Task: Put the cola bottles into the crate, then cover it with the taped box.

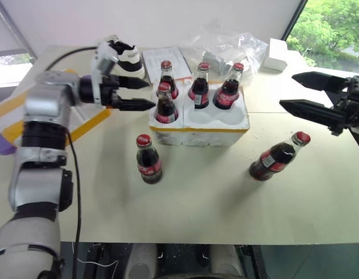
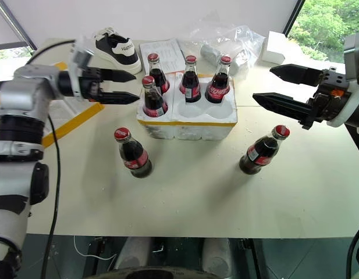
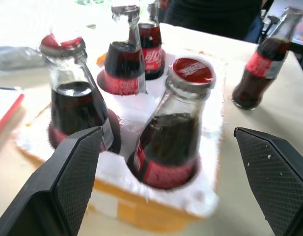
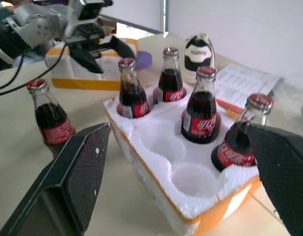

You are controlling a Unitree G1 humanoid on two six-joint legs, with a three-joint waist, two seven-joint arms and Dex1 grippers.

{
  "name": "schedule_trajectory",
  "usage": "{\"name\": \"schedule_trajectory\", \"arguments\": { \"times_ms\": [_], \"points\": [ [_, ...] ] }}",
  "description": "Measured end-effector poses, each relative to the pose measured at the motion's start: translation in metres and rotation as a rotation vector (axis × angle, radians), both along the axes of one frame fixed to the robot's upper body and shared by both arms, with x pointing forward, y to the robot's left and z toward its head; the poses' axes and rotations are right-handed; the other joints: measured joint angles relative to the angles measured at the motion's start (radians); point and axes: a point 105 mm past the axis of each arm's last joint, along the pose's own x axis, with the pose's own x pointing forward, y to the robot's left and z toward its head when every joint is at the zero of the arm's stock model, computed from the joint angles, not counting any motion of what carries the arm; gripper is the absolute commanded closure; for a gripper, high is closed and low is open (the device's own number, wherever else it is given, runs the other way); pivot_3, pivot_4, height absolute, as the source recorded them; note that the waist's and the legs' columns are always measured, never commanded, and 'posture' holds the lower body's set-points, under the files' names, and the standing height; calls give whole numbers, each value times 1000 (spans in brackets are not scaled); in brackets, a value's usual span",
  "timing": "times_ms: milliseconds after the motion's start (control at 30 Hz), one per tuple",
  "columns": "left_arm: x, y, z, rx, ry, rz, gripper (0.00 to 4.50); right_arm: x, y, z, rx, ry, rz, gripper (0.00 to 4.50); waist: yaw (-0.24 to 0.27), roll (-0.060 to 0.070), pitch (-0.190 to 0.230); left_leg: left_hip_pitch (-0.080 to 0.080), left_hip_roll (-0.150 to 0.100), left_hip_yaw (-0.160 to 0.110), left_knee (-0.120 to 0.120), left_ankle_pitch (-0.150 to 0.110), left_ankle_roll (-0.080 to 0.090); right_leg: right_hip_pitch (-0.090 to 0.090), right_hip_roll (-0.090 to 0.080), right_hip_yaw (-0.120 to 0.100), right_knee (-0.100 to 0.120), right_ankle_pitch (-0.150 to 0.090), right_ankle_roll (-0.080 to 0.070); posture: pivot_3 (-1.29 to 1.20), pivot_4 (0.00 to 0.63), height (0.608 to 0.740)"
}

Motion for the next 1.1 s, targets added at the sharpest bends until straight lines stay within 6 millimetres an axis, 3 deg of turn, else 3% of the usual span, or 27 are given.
{"name": "schedule_trajectory", "arguments": {
  "times_ms": [200, 400, 533, 933, 1100],
  "points": [
    [-48, 35, 1, 51, 76, -40, 33, -1, 19, 6, -37, -21, 84, 0, -1, 1, 0, 0, 1, 0, 0, 0, 0, 0, 0, 0, 0, 0, 0, 0, 150, 740],
    [-80, 44, -16, 107, 151, -60, 33, -17, 65, 10, -77, -45, 268, 0, 4, 1, 0, 0, 1, -1, 0, 0, 0, 0, 0, 0, 0, 0, 0, 0, 150, 740],
    [-84, 42, -16, 103, 147, -58, 33, -23, 87, -6, -95, 25, 352, 0, 4, 0, 0, 0, 0, -1, 0, 0, 0, 0, 0, 0, 0, 0, 0, 0, 150, 740],
    [-89, 52, -19, 128, 167, -26, 33, -11, 133, -51, -64, 199, 395, 0, 5, 0, 0, 0, 0, 0, 0, 0, -1, 0, 0, 0, 1, 0, 0, 0, 150, 740],
    [-90, 54, -17, 134, 159, -24, 33, -15, 145, -86, -129, 268, 417, 0, 4, 0, 0, 0, 0, 0, 0, 0, -1, -1, 0, 0, 1, 0, 0, 0, 150, 740]
  ]
}}
